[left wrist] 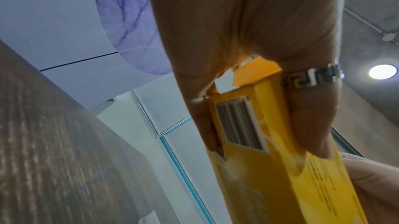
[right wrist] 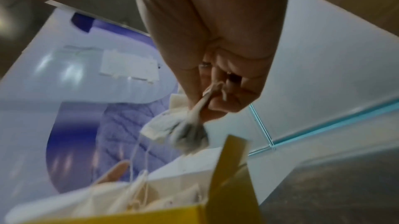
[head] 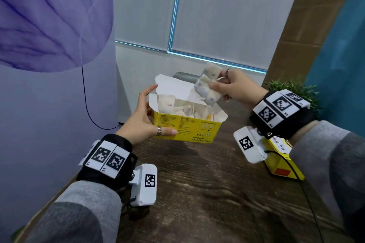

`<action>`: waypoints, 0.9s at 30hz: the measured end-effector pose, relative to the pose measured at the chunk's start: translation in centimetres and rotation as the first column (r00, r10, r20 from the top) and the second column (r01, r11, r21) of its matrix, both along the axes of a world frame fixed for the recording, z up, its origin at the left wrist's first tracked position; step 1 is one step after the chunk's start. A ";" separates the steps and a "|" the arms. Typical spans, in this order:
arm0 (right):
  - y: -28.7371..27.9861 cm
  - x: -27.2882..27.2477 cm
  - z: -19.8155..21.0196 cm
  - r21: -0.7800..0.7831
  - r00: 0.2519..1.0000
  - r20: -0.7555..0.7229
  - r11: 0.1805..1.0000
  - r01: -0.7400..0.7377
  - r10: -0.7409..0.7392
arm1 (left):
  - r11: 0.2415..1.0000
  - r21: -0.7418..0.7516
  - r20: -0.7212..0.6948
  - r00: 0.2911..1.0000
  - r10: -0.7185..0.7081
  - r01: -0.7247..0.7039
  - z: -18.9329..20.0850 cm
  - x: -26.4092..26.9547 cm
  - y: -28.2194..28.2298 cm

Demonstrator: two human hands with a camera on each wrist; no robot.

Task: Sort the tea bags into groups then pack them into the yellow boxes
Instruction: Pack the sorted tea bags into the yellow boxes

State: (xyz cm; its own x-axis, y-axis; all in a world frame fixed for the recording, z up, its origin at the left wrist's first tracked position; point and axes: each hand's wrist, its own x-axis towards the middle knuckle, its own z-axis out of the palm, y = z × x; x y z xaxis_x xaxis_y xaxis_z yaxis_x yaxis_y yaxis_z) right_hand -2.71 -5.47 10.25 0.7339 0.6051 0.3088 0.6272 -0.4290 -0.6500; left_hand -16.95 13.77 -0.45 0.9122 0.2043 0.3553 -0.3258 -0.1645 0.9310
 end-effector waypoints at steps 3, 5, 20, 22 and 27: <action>-0.1 -0.3 -0.2 -0.108 0.988 -0.144 0.991 -0.074 0.058 | 0.999 -0.029 0.010 1.000 -0.023 0.023 0.0 -0.1 -0.2; 0.1 -0.8 -0.6 -0.326 0.997 -0.054 0.943 -0.068 0.053 | 0.998 -0.050 0.021 0.999 -0.041 0.042 0.1 -0.2 -0.3; 1.6 -1.5 -2.6 -0.247 0.996 -0.039 0.965 -0.084 0.076 | 0.993 -0.049 0.034 0.994 -0.109 0.110 -0.1 -0.1 -0.4; 1.9 -1.5 -2.8 -0.276 0.997 0.027 0.959 -0.068 0.078 | 0.993 -0.041 0.036 0.993 -0.109 0.110 -0.1 -0.1 -0.5; 2.4 -1.5 -2.1 0.165 0.992 0.124 0.986 -0.001 -0.020 | 0.994 -0.042 0.042 0.994 -0.101 0.102 -0.2 0.0 -0.4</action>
State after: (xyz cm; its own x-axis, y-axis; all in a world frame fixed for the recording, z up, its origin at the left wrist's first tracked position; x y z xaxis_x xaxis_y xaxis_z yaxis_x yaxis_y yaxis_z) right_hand -4.23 -3.07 8.11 0.6887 0.5313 0.4933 0.7044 -0.3292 -0.6289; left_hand -16.91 13.41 -0.68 0.9143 0.1277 0.3844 -0.3756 -0.0879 0.9226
